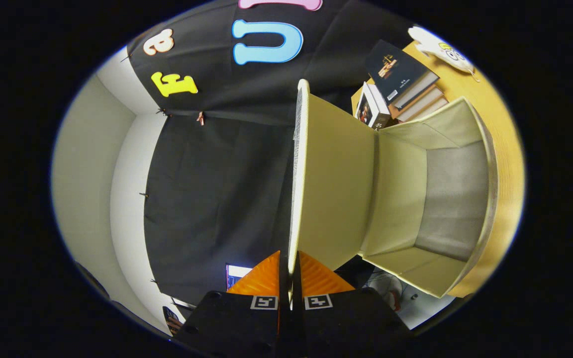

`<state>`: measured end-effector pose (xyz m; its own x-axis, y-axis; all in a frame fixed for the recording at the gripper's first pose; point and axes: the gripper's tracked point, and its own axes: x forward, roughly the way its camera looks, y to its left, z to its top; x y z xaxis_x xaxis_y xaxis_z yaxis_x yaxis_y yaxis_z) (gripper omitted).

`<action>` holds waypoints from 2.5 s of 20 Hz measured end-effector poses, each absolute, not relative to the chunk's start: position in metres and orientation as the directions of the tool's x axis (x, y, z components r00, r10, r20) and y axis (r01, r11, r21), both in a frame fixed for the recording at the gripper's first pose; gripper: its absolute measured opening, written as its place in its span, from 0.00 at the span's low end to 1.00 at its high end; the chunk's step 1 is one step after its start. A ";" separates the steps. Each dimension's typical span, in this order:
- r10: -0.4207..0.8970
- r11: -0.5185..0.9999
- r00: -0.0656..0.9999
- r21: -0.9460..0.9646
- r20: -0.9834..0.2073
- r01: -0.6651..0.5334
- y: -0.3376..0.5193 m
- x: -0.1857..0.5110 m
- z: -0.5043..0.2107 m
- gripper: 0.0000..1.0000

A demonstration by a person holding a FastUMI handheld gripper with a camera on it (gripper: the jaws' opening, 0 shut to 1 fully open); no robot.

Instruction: Open the storage box then place both shoes into the box .Put the left shoe in first, then the right shoe, with the right side of both shoes facing outward in a uniform manner.

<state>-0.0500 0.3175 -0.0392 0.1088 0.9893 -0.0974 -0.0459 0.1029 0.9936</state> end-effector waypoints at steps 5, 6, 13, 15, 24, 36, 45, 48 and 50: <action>0.985 0.150 0.106 0.983 -0.138 -0.109 0.363 -0.048 -0.028 0.05; 0.983 0.159 0.110 0.981 -0.147 -0.112 0.373 -0.047 -0.028 0.05; 0.974 0.212 0.116 0.967 -0.196 -0.138 0.450 -0.048 -0.036 0.05; 0.966 0.246 0.118 0.958 -0.230 -0.145 0.470 -0.047 -0.047 0.05; 0.945 0.325 0.087 0.930 -0.314 -0.170 0.519 -0.059 -0.074 0.06; 0.875 0.457 0.327 0.829 -0.356 -0.321 0.414 -0.009 -0.060 0.97; 0.710 0.674 0.559 0.642 -0.428 -0.364 0.272 0.024 -0.071 0.98; 0.639 0.738 0.620 0.588 -0.454 -0.330 0.221 0.028 -0.083 0.98; 0.593 0.778 0.649 0.546 -0.477 -0.309 0.190 0.029 -0.092 0.98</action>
<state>0.0294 0.1899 -0.0922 0.6488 0.5928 -0.4771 -0.3095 0.7784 0.5463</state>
